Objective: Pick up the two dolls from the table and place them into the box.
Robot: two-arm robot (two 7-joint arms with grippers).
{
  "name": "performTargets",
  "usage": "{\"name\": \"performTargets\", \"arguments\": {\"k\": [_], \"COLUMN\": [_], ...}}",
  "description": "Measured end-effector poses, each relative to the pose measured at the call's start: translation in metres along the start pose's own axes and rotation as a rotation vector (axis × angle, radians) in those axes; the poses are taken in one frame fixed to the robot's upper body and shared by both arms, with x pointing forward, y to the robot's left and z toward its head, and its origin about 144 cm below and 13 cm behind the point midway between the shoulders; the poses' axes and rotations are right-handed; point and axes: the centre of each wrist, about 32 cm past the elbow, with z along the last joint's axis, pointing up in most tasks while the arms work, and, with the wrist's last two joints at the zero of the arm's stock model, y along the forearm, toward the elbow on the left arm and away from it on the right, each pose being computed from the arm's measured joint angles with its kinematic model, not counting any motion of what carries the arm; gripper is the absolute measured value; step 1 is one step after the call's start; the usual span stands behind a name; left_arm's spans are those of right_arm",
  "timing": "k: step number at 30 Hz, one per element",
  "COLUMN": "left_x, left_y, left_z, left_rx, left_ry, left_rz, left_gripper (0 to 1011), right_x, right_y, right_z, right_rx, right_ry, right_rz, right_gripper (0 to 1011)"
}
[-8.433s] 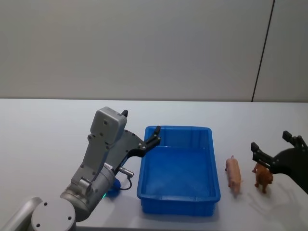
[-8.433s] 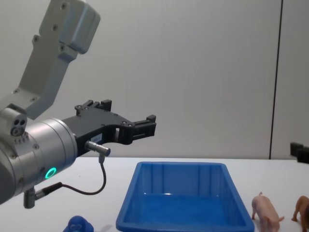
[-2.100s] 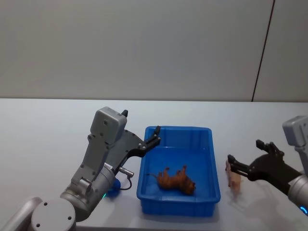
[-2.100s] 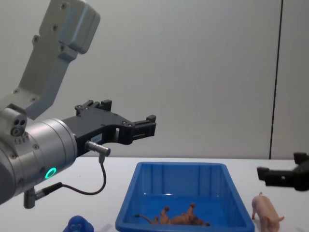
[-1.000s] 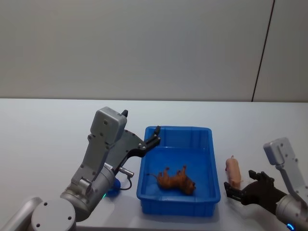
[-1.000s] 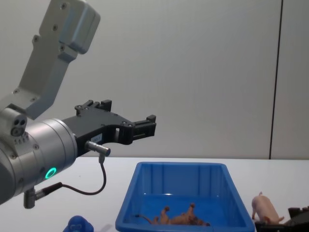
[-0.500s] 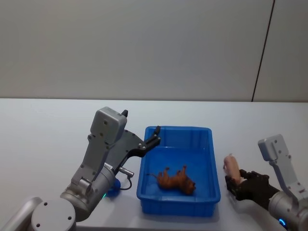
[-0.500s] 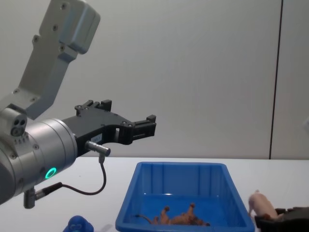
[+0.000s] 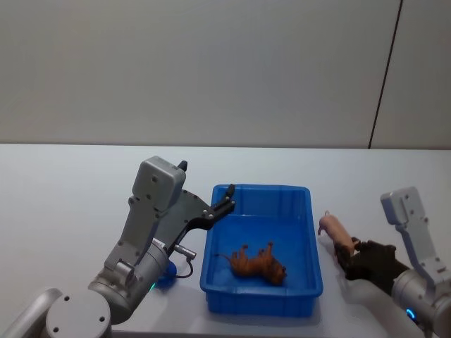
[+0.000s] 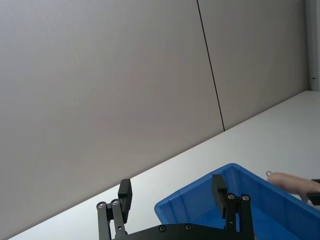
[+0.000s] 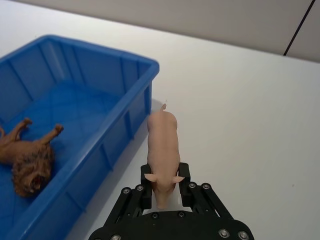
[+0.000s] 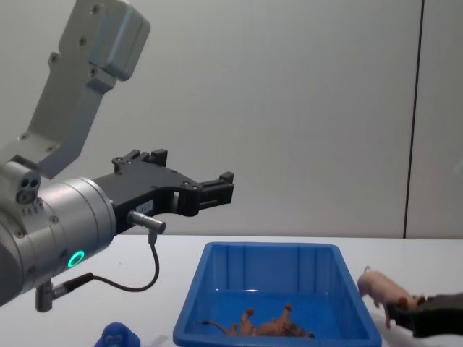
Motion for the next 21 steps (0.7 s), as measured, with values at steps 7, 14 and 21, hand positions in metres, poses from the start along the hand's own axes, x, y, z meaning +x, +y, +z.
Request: {"name": "performTargets", "arguments": {"k": [7,14,21], "left_x": [0.0,0.0,0.0], "left_y": [0.0,0.0,0.0], "left_z": [0.0,0.0,0.0], "left_rx": [0.0,0.0,0.0], "left_ry": [0.0,0.0,0.0], "left_rz": [0.0,0.0,0.0], "left_gripper": [1003,1003,1003], "right_x": [0.001,0.002,0.001], "right_y": [-0.002,-0.005,-0.008], "right_z": [0.011,0.027,0.049], "right_rx": [0.069,0.159,0.251], "right_ry": [-0.01,-0.026,-0.049], "right_rz": [-0.023,-0.036,-0.018], "right_gripper": [298,299,299]}}
